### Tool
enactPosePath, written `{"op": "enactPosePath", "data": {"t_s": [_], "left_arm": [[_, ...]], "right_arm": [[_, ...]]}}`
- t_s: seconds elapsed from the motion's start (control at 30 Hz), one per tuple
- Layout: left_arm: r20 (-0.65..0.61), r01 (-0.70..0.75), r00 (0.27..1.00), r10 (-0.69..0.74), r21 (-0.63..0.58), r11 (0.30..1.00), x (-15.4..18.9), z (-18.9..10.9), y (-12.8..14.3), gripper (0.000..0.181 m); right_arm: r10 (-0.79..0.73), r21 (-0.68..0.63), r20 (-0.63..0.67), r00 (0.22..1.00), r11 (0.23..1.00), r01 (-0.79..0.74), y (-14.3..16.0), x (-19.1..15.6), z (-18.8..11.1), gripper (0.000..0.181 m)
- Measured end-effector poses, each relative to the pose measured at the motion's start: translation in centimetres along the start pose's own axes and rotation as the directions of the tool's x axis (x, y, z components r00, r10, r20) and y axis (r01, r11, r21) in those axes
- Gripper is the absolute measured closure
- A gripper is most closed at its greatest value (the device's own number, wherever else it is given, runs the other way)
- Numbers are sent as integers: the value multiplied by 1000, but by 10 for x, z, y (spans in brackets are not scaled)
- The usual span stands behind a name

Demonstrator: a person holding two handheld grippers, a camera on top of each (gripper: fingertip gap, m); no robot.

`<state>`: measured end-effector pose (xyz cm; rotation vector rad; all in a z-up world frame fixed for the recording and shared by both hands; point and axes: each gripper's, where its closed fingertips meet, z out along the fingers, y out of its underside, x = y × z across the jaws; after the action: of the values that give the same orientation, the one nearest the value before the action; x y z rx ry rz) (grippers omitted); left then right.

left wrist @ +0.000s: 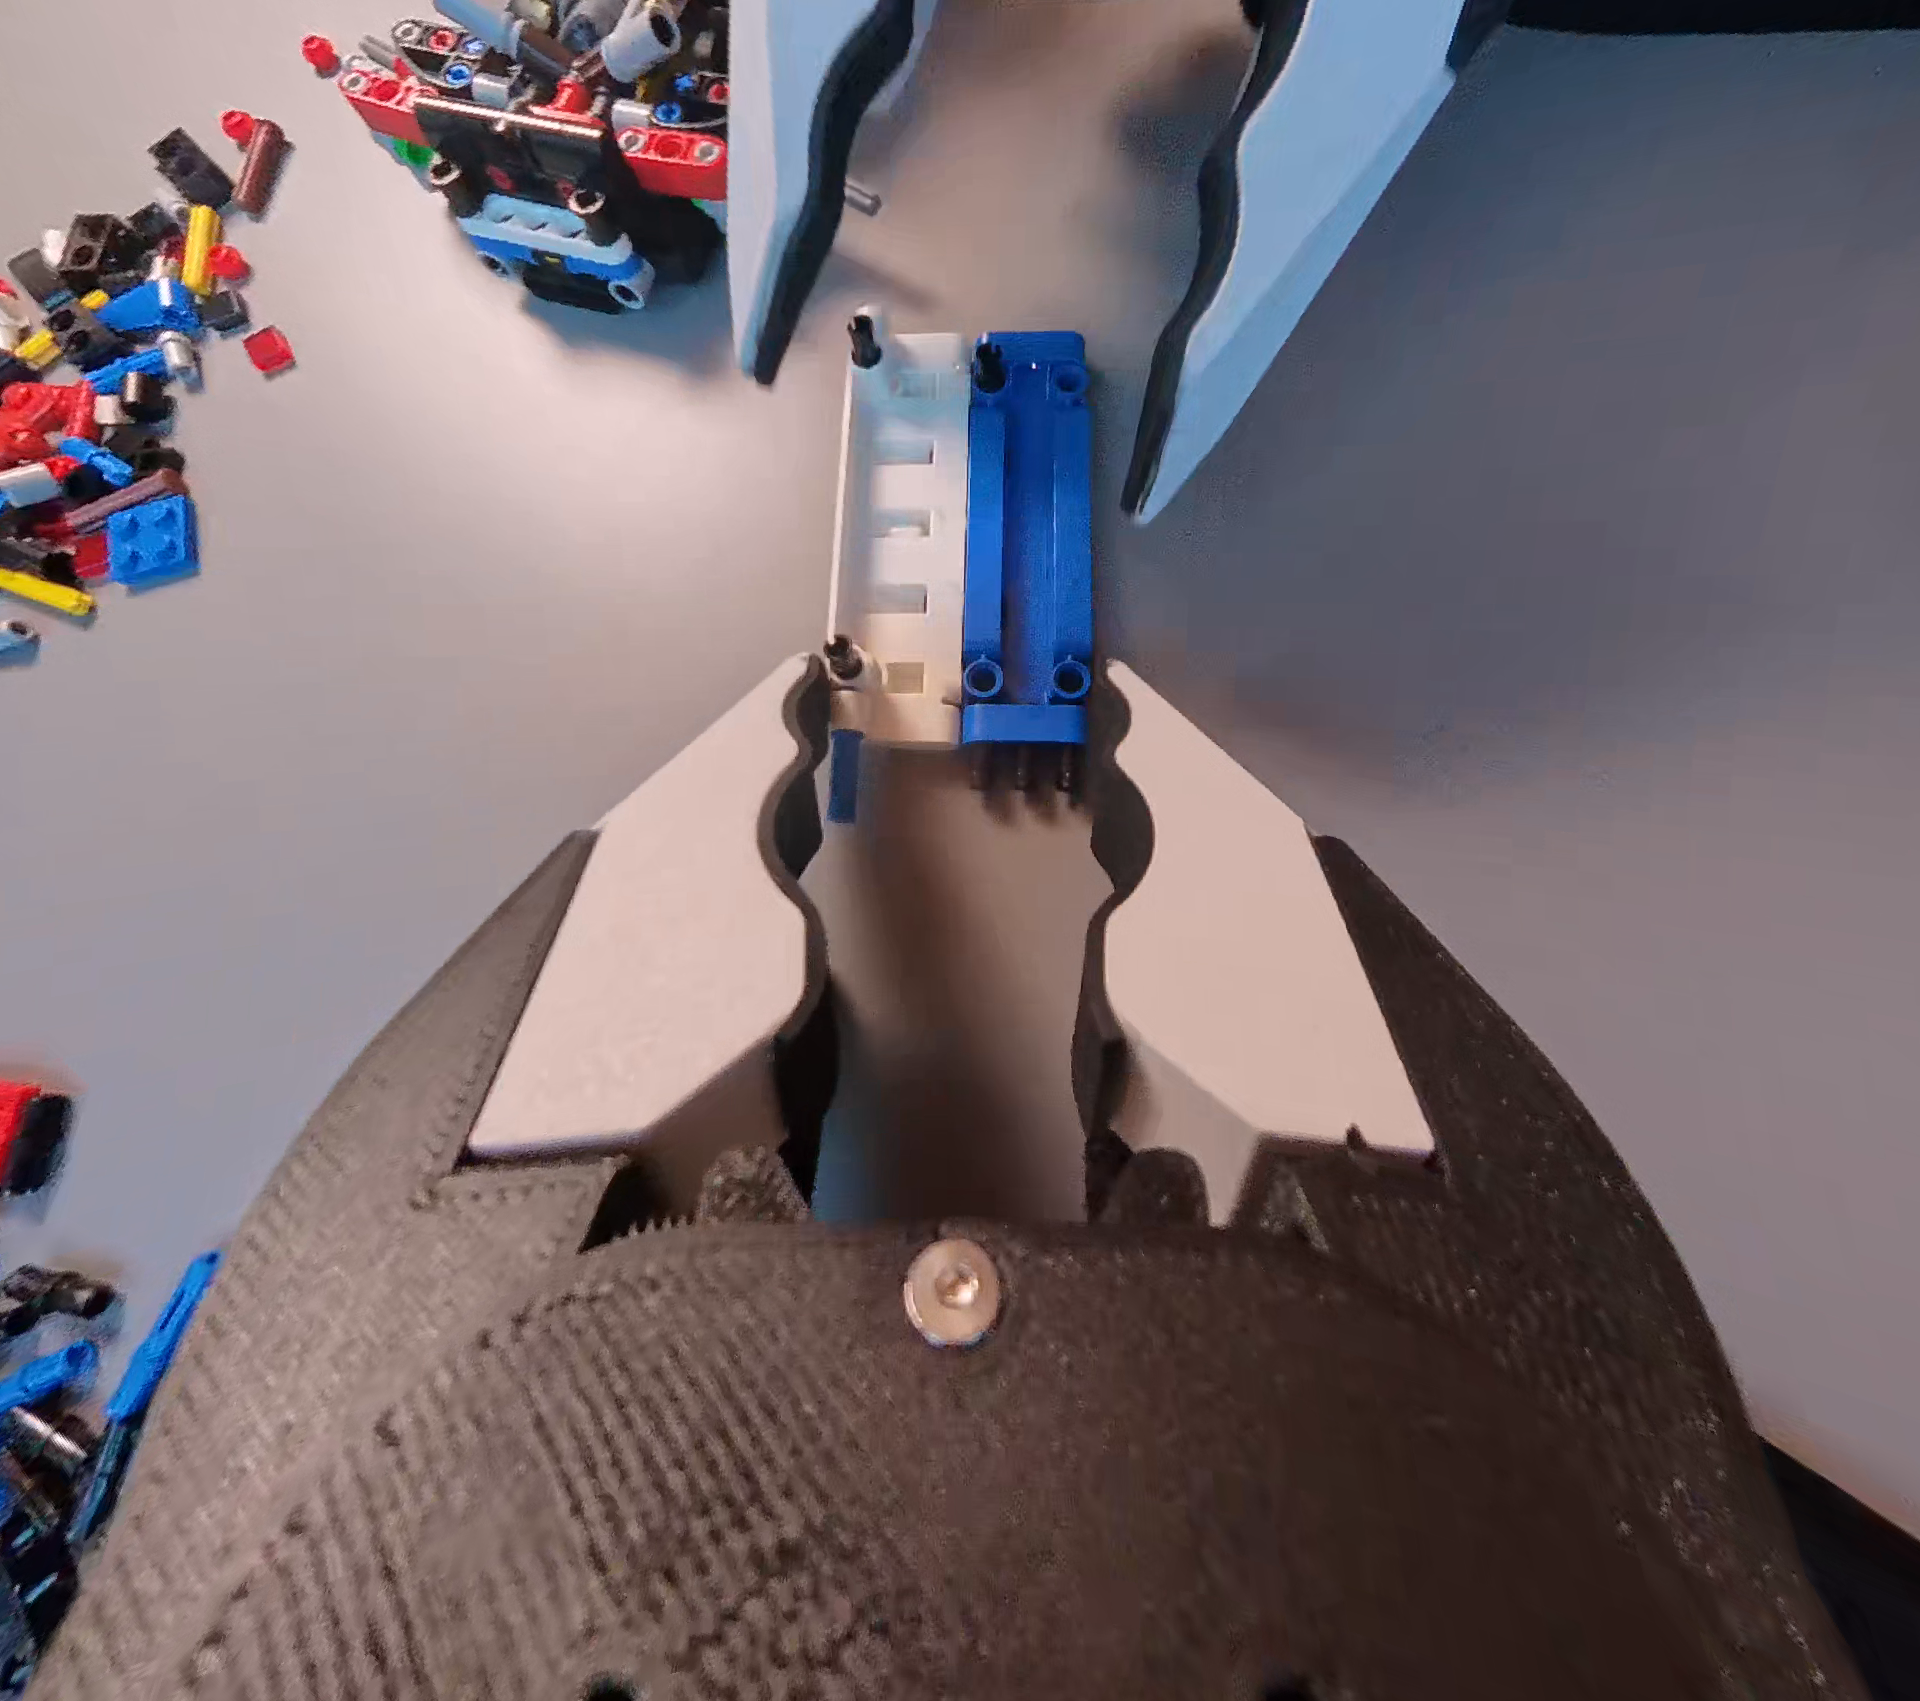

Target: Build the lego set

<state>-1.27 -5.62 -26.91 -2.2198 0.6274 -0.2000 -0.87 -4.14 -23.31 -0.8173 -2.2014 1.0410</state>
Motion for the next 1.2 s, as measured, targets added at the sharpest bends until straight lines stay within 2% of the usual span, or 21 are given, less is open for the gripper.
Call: {"op": "enactPosePath", "data": {"t_s": [0.1, 0.2, 0.27, 0.37, 0.47, 0.53, 0.6, 0.67, 0.73, 0.83, 1.03, 1.2], "left_arm": [[23, 36, 999, -37, 38, 999, -5, -6, 2, 133], [8, 86, 996, -88, 101, 991, -7, -13, 0, 120], [8, 115, 993, -119, 212, 970, -14, -24, -13, 113], [84, 146, 975, -205, 455, 878, -42, -57, -41, 112], [134, 176, 942, -307, 581, 794, -67, -82, -47, 116], [178, 162, 927, -331, 605, 779, -76, -91, -45, 119], [236, 131, 910, -341, 616, 777, -83, -97, -43, 131], [278, 101, 899, -339, 621, 777, -85, -103, -43, 144], [316, 67, 889, -331, 626, 777, -86, -109, -44, 164], [372, 25, 870, -325, 624, 781, -90, -115, -43, 179], [400, 35, 847, -351, 616, 787, -97, -112, -39, 178], [386, 72, 850, -357, 587, 806, -99, -93, -41, 174]], "right_arm": [[113, 167, -64, 992, 981, -101, -19, 18, -22, 124], [229, 318, -121, 966, 931, -181, -32, 39, -41, 126], [293, 393, -150, 944, 894, -215, -37, 51, -51, 127], [363, 470, -189, 912, 849, -241, -41, 65, -62, 129], [392, 500, -227, 892, 833, -238, -43, 73, -68, 131], [404, 518, -257, 878, 825, -228, -44, 77, -73, 134], [431, 534, -302, 851, 815, -223, -44, 84, -80, 145], [451, 553, -358, 818, 808, -203, -42, 92, -89, 181], [473, 579, -402, 784, 795, -183, -42, 100, -99, 181], [507, 604, -442, 740, 778, -172, -39, 108, -111, 181], [455, 582, -523, 721, 808, -88, -43, 119, -124, 174], [365, 537, -561, 743, 844, -9, -78, 160, -131, 176]]}}
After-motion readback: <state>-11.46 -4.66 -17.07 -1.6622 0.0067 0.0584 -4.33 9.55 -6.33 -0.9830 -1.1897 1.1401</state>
